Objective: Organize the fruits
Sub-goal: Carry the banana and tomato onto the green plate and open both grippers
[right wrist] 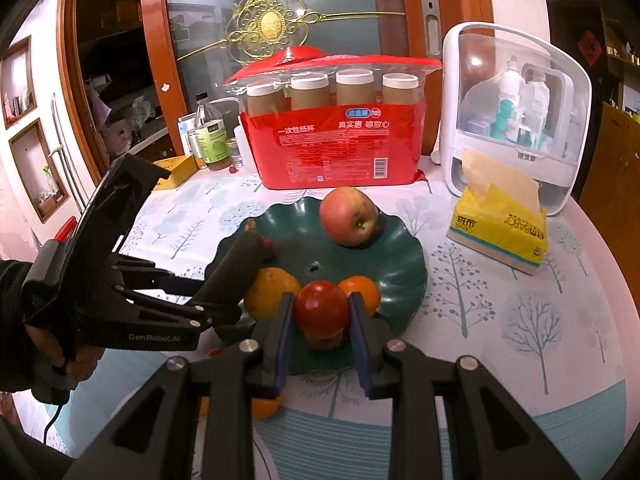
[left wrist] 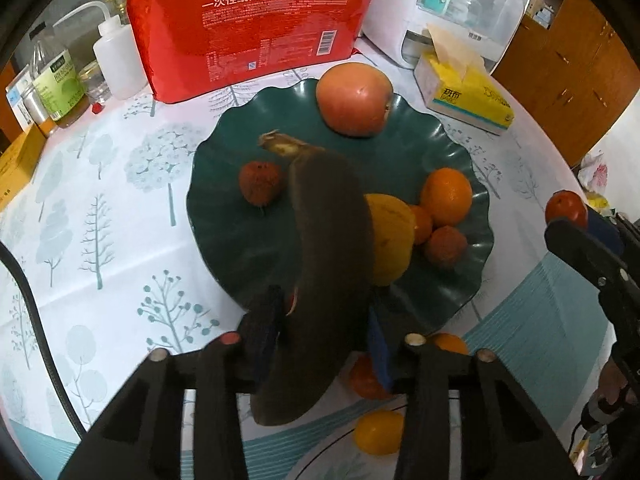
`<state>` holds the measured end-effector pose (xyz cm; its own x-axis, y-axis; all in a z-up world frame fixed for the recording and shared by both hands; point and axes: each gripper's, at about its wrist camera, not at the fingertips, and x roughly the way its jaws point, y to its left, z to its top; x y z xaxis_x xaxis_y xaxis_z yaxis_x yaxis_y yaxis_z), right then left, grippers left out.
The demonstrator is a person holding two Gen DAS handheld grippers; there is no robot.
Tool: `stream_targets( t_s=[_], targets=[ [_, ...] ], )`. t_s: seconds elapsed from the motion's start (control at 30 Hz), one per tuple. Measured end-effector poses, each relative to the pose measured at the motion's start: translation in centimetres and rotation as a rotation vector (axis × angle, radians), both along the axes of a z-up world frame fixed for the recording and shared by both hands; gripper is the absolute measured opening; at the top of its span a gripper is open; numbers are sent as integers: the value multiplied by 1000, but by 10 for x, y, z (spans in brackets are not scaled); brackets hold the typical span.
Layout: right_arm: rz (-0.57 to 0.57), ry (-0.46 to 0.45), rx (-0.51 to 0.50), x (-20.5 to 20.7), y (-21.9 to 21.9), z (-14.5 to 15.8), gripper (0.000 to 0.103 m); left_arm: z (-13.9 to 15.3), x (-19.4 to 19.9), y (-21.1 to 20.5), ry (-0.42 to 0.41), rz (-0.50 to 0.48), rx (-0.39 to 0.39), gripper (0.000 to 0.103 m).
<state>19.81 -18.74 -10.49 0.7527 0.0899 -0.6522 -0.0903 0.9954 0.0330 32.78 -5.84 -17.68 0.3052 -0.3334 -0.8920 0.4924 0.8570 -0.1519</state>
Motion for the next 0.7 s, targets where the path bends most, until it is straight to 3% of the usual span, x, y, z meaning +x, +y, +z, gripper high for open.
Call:
stream_targets(
  t_s=[0.3, 0.57, 0.7],
  targets=[
    [-9, 3, 2, 3, -4, 0, 27, 12, 2, 8, -20, 44, -29, 31],
    [2, -4, 2, 10, -3, 0, 27, 44, 15, 19, -113, 79, -118, 30],
    [6, -7, 1, 15, -3, 0, 27, 55, 29, 15, -139, 76, -127, 30]
  ],
)
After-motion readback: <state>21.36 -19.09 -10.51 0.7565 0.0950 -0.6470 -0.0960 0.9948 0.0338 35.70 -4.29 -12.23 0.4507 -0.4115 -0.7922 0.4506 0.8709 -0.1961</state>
